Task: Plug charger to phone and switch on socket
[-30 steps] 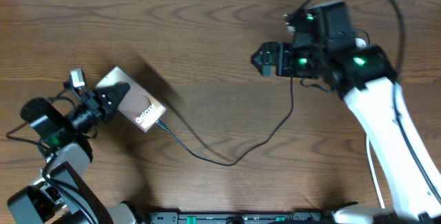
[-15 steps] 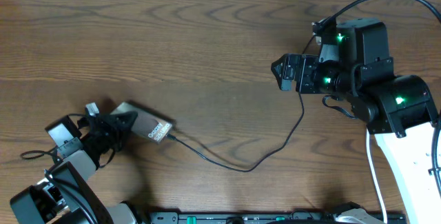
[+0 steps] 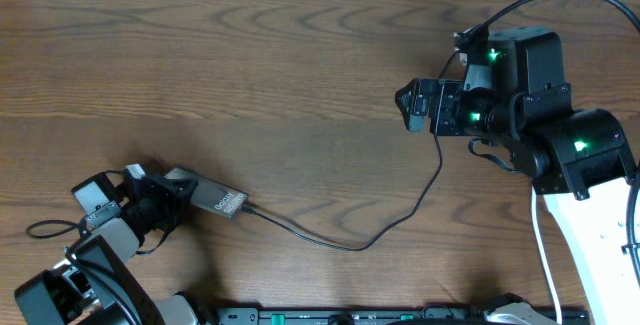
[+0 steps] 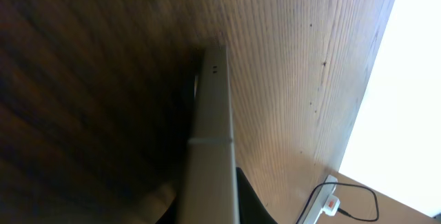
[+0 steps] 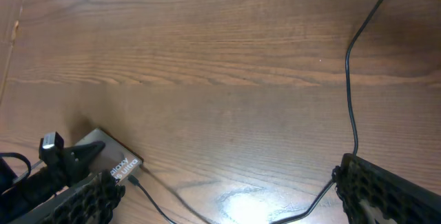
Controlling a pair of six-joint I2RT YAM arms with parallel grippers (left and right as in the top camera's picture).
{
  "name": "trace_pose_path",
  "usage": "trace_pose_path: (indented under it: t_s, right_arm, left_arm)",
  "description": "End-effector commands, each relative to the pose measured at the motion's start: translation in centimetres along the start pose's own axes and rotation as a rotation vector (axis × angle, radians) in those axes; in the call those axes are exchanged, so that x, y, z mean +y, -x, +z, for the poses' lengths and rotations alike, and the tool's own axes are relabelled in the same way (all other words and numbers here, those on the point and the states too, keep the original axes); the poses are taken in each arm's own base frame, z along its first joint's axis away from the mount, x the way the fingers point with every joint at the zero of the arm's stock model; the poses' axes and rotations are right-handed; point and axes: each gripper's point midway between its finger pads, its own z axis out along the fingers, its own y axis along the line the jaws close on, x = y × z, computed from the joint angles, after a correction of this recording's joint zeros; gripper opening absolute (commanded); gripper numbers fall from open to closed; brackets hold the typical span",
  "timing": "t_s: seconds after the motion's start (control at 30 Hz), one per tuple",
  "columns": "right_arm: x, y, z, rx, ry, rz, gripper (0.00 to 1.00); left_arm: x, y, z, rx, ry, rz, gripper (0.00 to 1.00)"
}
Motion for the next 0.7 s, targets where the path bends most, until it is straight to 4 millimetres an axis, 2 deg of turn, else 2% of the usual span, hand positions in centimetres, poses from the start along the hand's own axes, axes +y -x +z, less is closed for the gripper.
trace_pose_path:
  t_s: [0.0,0.5,0.63,0.67]
  right_arm:
    - [0.1,0.1,-0.3,-0.007,-0.002,0.004,0.99]
    - [0.1,0.0,-0.3,-0.002,-0.004,0.005,0.97]
    - [0.1,0.0,-0.3,-0.002,-0.004,0.005,0.97]
    - [0.1,0.0,-0.3,-0.002,-0.004,0.005,0.97]
  left_arm:
    - [0.7,0.5,-0.1,-0.025,0.051,0.034,0.07]
    - [1.4,-0.4,-0.1,0.007,0.074,-0.012,0.10]
    - [1.4,-0.6,-0.1,0.011,0.077,-0.016,0.17]
    - [1.5,-0.6,-0.1,0.013,0.079,-0.019,0.24]
